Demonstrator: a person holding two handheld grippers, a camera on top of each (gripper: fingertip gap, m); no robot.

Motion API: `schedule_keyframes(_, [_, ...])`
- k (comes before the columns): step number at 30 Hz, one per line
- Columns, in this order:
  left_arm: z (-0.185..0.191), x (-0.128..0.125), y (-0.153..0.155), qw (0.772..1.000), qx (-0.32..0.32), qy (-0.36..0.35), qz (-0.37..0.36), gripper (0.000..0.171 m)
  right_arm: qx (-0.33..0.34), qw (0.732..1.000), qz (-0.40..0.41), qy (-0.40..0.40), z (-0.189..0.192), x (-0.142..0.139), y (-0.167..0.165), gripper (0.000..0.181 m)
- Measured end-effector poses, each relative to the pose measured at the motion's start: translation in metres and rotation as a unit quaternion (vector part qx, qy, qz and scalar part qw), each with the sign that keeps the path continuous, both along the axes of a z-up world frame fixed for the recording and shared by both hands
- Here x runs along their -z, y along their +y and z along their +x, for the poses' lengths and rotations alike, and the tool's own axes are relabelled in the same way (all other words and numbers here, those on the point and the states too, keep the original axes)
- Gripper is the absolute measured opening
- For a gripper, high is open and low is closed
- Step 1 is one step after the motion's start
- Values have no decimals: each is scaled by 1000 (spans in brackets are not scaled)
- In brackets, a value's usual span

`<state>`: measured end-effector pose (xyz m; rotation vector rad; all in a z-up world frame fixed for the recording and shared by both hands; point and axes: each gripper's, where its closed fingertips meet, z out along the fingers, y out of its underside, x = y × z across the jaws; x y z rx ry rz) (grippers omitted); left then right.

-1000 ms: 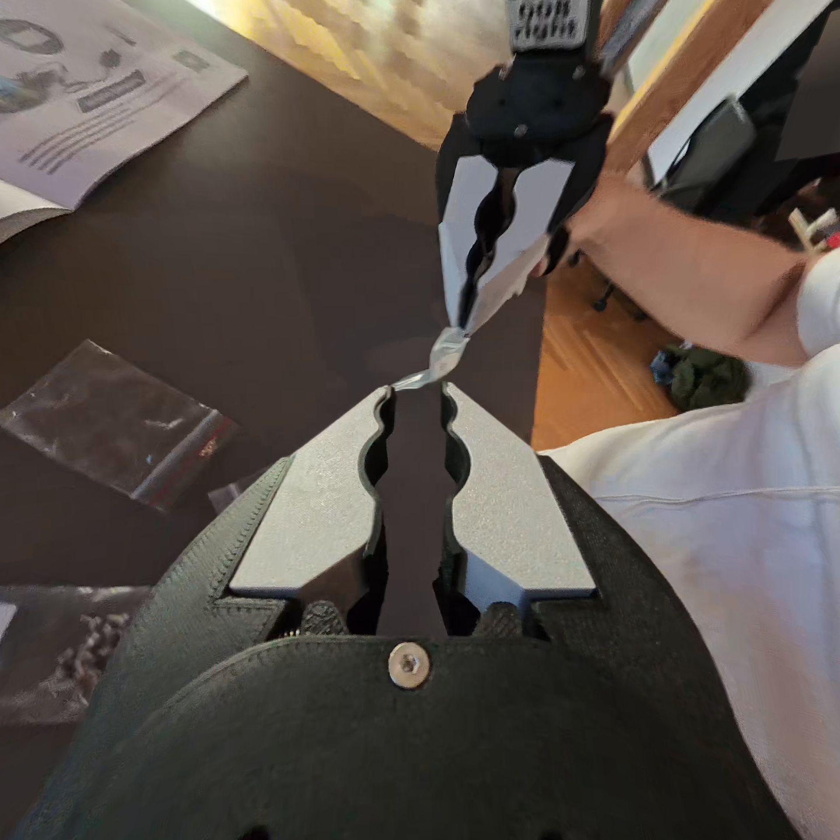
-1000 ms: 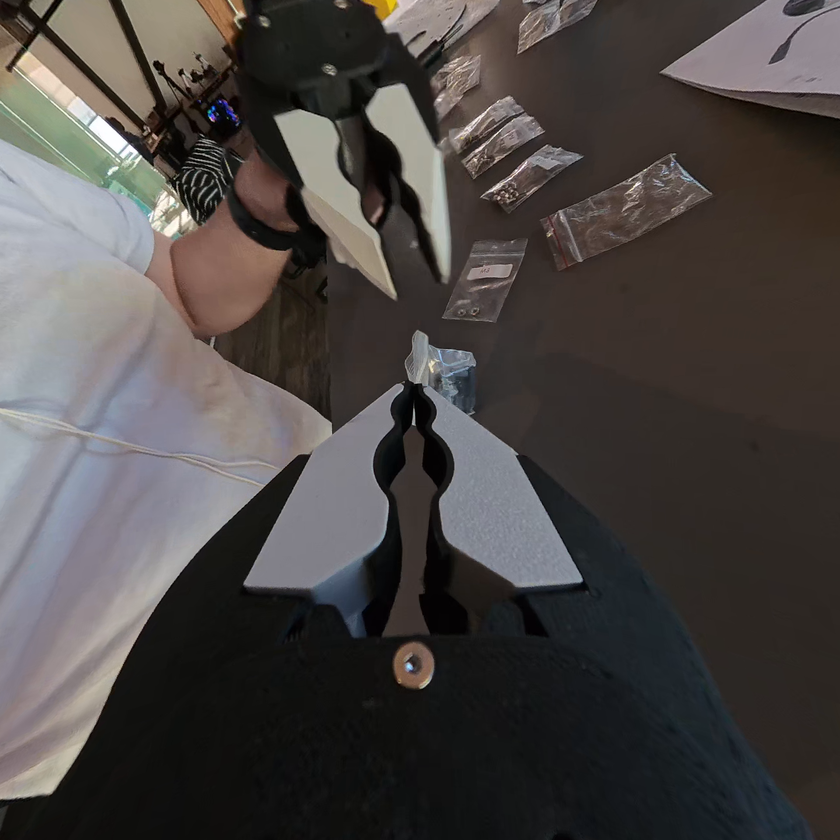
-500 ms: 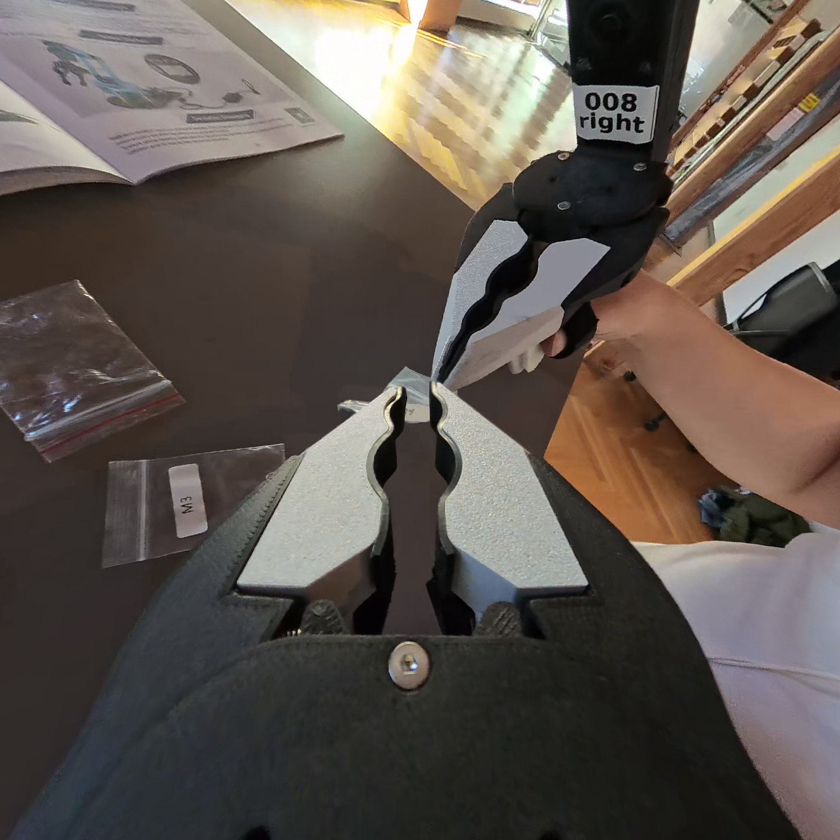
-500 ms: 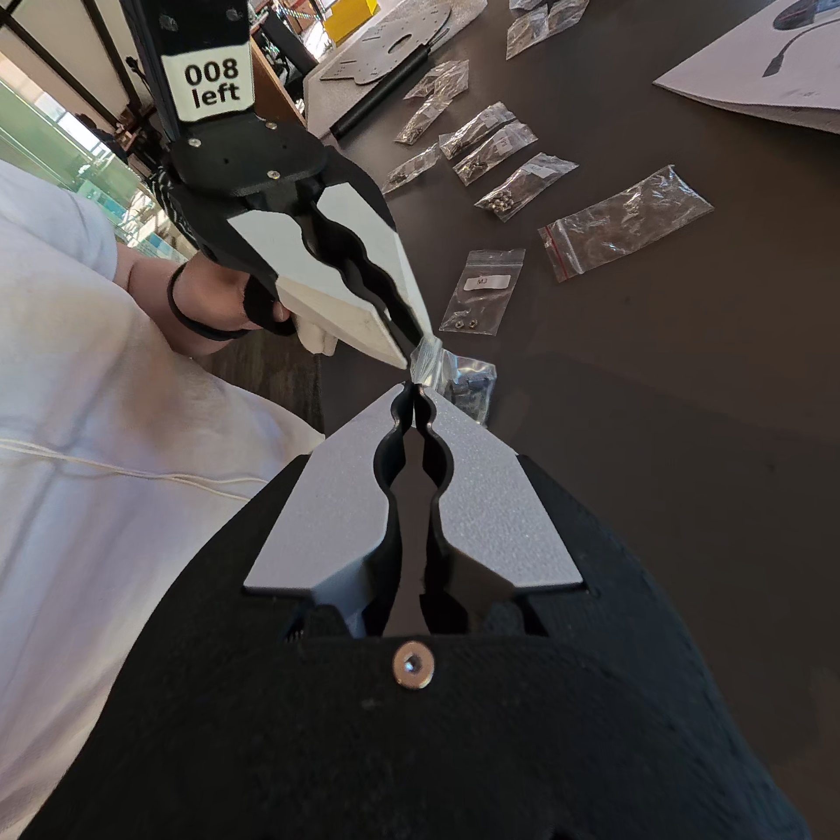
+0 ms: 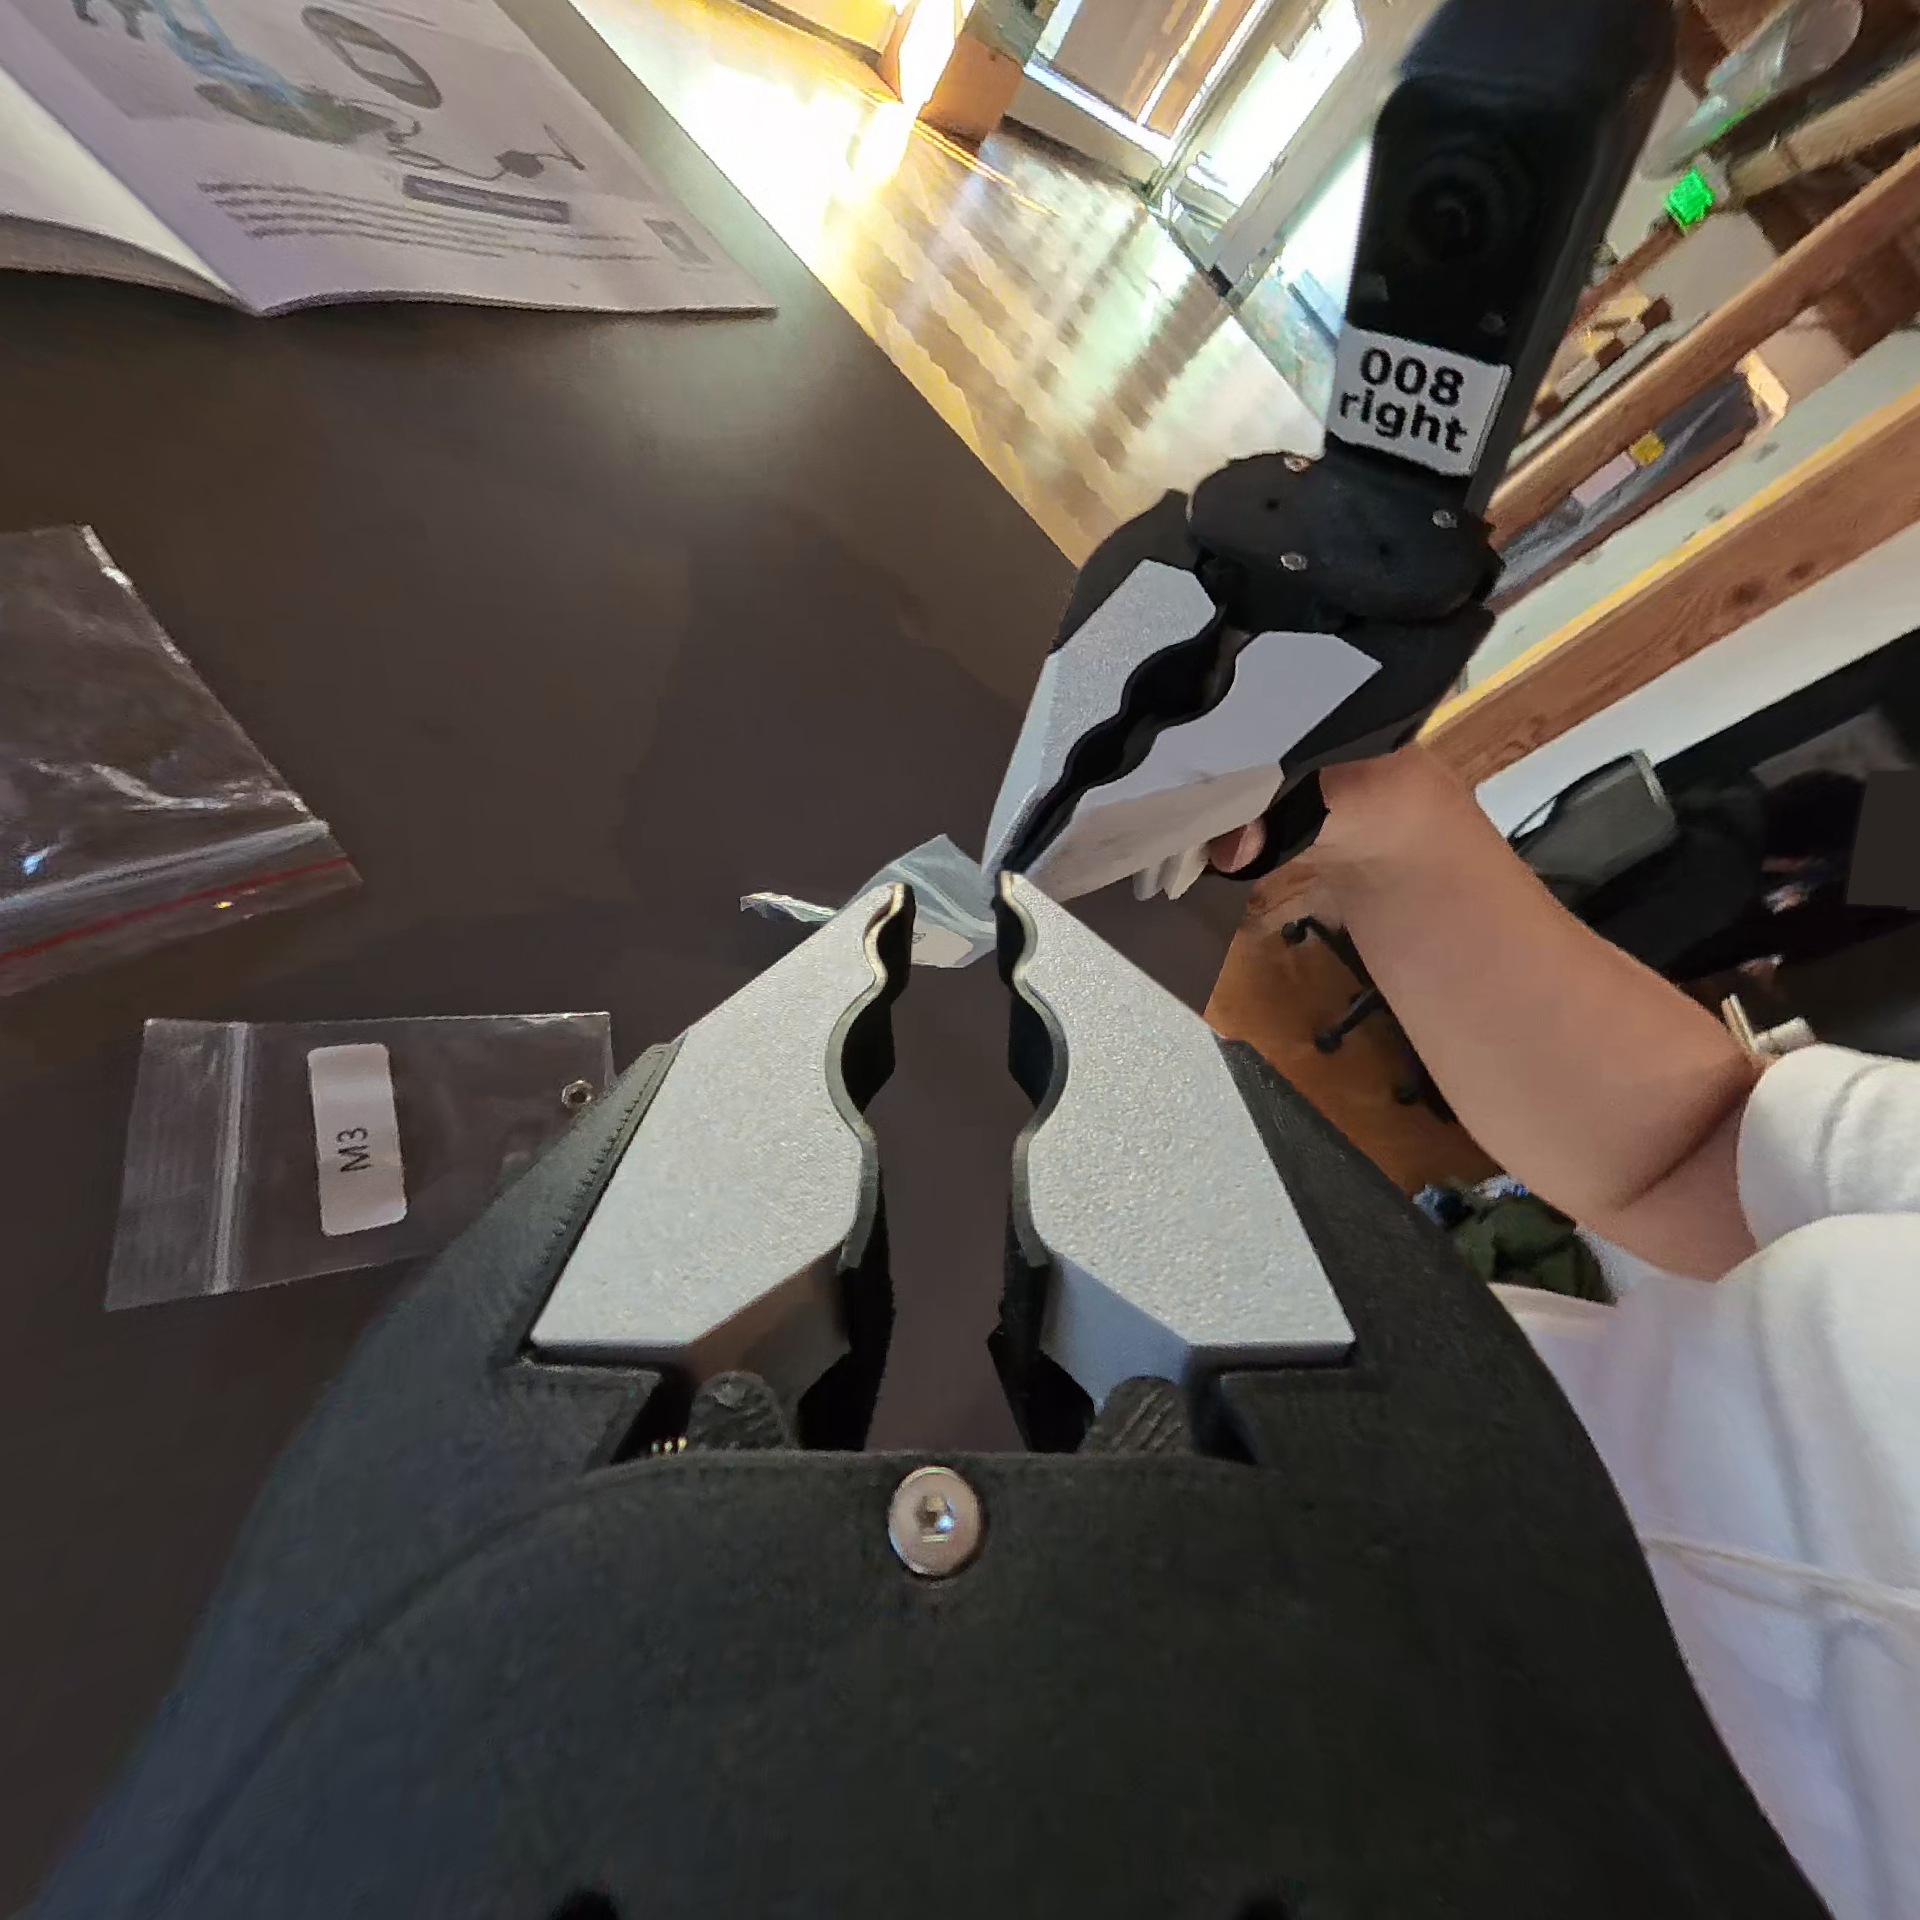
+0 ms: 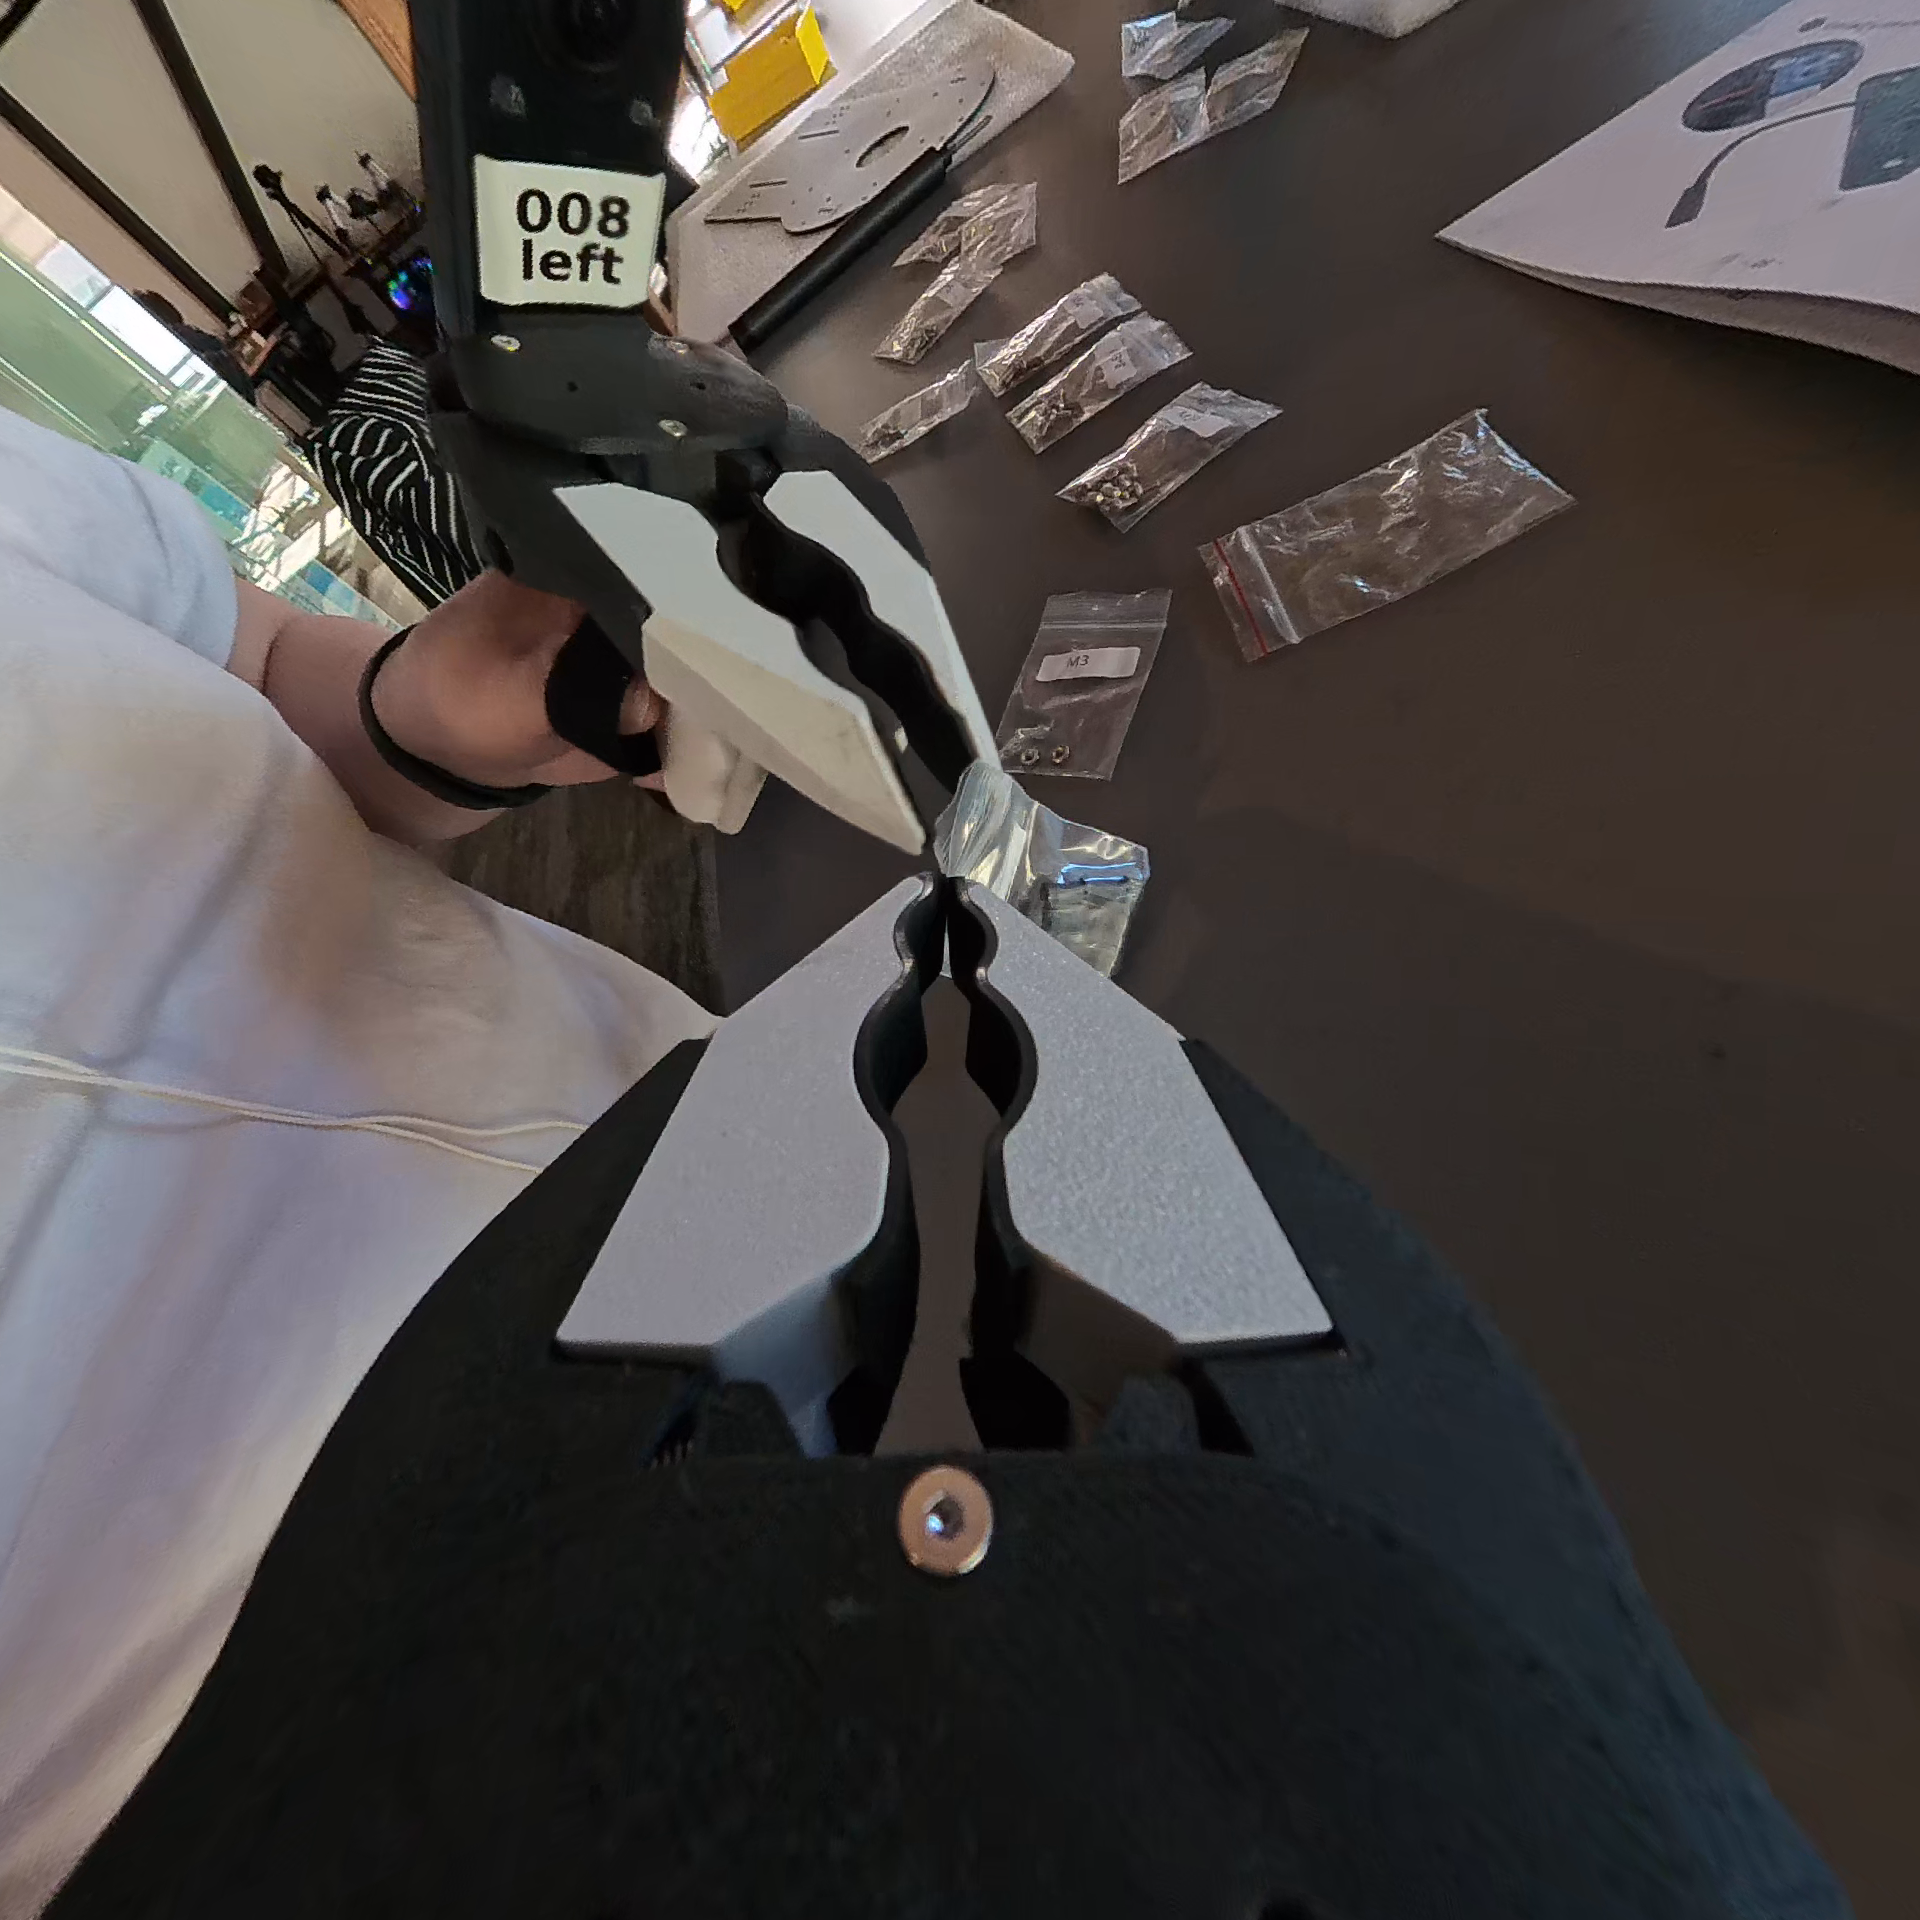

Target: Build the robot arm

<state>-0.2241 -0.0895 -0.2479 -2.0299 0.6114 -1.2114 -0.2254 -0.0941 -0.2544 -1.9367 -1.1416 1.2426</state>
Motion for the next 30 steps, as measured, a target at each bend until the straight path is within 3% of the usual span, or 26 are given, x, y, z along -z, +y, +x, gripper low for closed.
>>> schedule_keyframes(12, [1, 3, 3, 998, -12, -31, -44, 0, 2, 1000, 12, -8, -1, 5, -1, 0])
schedule_keyframes(22, [1, 7, 5, 998, -4, -32, -50, 0, 26, 1000, 4, 7, -1, 7, 3, 0])
schedule_keyframes(30, [4, 7, 3, 1000, 11, -11, -24, 0, 56, 994, -63, 67, 2, -2, 13, 10])
